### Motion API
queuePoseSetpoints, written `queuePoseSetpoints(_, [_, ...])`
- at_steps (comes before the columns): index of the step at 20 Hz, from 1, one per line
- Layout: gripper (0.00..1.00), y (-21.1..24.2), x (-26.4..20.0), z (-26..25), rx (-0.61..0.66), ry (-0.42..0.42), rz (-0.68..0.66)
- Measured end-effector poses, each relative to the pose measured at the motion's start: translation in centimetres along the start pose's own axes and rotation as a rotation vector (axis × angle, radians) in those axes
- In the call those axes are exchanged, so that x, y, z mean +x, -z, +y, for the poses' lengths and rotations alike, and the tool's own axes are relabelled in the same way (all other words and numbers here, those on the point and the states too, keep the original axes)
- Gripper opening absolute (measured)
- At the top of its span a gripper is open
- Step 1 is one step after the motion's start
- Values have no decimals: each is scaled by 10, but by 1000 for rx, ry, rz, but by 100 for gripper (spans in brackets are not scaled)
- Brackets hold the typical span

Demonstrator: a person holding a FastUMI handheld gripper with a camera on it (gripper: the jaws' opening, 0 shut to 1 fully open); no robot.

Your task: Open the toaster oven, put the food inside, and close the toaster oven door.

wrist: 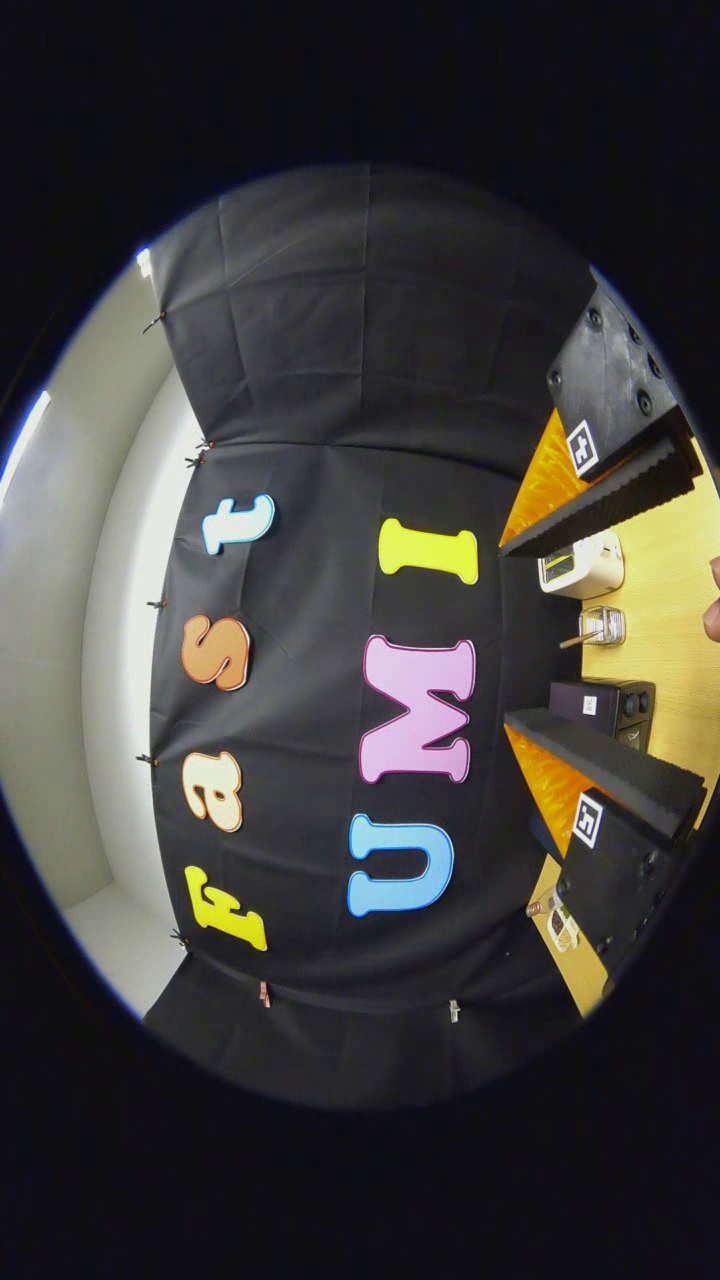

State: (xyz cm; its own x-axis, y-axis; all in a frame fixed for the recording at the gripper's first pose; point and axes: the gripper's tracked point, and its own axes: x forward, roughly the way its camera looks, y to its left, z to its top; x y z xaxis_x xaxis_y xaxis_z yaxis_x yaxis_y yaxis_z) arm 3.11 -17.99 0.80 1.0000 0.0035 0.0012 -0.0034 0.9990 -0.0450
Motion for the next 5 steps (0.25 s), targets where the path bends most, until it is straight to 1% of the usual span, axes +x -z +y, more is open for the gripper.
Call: queuePoseSetpoints(5, [98, 6, -1, -2, 2, 8, 11])
